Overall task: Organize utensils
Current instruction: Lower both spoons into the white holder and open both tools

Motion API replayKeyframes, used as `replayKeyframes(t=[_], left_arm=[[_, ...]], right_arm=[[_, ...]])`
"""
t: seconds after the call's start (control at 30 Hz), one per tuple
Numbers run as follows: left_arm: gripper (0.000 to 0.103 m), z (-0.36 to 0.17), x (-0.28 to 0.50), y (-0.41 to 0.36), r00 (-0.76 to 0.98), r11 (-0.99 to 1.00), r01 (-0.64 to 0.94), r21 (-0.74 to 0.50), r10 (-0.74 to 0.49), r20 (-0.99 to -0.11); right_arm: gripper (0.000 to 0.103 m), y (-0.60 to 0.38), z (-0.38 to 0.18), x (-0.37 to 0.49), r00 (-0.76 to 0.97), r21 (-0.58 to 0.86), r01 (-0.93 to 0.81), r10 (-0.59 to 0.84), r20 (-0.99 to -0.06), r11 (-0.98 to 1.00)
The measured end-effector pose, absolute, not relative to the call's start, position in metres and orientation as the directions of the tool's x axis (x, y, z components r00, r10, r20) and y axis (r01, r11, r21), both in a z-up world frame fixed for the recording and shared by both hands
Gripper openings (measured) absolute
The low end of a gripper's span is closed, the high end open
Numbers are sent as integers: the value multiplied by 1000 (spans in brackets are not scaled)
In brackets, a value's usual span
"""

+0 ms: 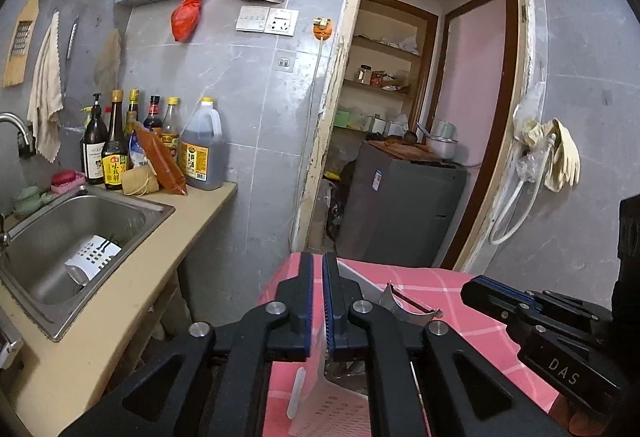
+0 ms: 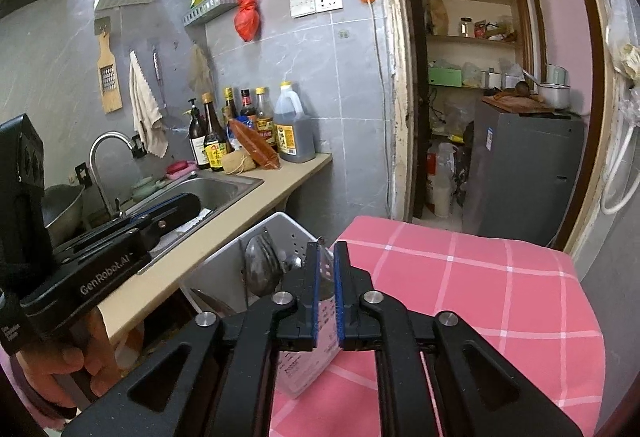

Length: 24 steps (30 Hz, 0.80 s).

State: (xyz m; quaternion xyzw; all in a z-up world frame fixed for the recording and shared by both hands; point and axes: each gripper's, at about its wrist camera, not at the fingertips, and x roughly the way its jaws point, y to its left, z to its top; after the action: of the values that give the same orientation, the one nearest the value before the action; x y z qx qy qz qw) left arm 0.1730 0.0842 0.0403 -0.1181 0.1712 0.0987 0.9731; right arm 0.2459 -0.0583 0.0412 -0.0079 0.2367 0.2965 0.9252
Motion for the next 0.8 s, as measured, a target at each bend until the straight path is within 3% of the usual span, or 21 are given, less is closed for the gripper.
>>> replayKeyframes(t=[0.1, 0.27, 0.4, 0.47, 0.53, 0.7, 0.8], left_arm=[[6, 43, 170, 85, 921, 951, -234, -201, 151, -358], [6, 46, 166, 81, 924, 954, -229, -191, 152, -352], [8, 51, 158, 74, 927, 958, -221, -185, 148, -346], [15, 54, 154, 71, 929, 959, -215, -186, 142, -341], [30, 57, 150, 68, 933, 959, -210, -192, 138, -332], [40, 63, 140, 61, 937, 961, -197, -194, 126, -327], [52, 67, 131, 55, 940, 965, -184, -186, 117, -320]], right_arm=[[25, -62, 45, 243, 725, 133, -542, 541, -427, 830], [27, -71, 53, 236, 750, 139, -515, 523, -404, 846], [37, -83, 60, 229, 776, 148, -484, 501, -382, 863], [41, -91, 63, 225, 792, 147, -465, 484, -371, 873], [47, -98, 66, 221, 803, 150, -451, 473, -362, 880], [59, -123, 72, 208, 840, 156, -392, 422, -340, 906], [67, -139, 74, 198, 859, 161, -357, 391, -331, 920]])
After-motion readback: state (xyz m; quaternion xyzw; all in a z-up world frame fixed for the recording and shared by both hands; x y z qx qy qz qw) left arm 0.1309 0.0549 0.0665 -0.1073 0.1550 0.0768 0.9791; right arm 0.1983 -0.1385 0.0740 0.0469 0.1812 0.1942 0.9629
